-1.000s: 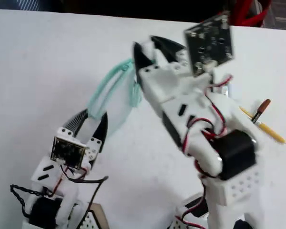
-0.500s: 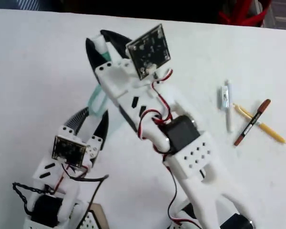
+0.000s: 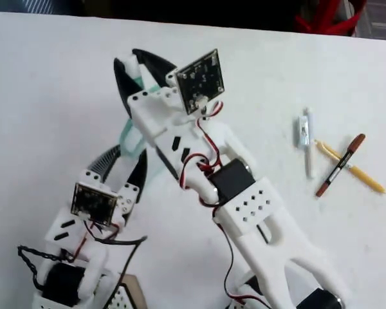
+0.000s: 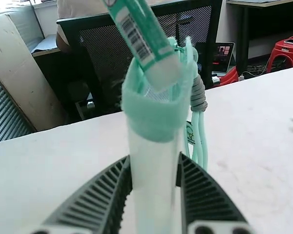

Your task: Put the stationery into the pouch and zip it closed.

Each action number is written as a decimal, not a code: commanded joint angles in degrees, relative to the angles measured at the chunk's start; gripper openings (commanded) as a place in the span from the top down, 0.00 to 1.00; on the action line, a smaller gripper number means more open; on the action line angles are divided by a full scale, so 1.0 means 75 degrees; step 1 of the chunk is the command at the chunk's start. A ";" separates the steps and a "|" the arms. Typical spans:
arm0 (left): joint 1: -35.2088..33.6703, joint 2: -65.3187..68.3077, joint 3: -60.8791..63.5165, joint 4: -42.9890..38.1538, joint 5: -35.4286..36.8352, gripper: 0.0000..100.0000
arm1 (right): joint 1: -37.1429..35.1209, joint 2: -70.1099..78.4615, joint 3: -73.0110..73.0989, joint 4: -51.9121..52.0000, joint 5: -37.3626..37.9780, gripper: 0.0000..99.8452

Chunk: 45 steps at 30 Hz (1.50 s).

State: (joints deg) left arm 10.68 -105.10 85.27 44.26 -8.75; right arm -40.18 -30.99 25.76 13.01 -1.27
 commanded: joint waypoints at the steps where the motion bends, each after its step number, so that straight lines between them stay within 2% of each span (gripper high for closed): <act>1: -0.0041 0.0064 0.0141 -0.0023 0.0059 0.86 | -0.0064 -0.0041 0.0188 -0.0580 -0.0070 0.98; 4: -0.0041 0.0064 0.0141 -0.0012 0.0059 0.86 | -0.0053 -0.0041 0.0363 -0.1108 -0.0047 0.98; 11: -0.0299 0.0064 0.0141 -0.0105 0.0070 0.86 | -0.0229 -0.0158 0.1078 -0.1143 -0.0023 0.98; 25: -0.0322 0.0064 0.0164 -0.0176 0.0070 0.86 | -0.0604 -0.2925 0.3540 -0.1178 0.0000 0.98; 32: -0.0311 0.0064 0.0164 -0.0141 0.0070 0.86 | -0.0639 -0.2292 0.3610 -0.1541 0.0692 0.98; 37: -0.0358 0.0064 0.0176 -0.0164 0.0070 0.86 | -0.0651 -0.2104 0.3704 -0.1108 0.0703 0.98; 45: -0.0358 0.0064 0.0176 -0.0164 0.0070 0.86 | -0.0615 -0.3370 0.3540 -0.0381 0.0762 0.98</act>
State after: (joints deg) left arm 8.66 -105.10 85.80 43.12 -8.48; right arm -44.48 -52.70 53.80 7.91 3.74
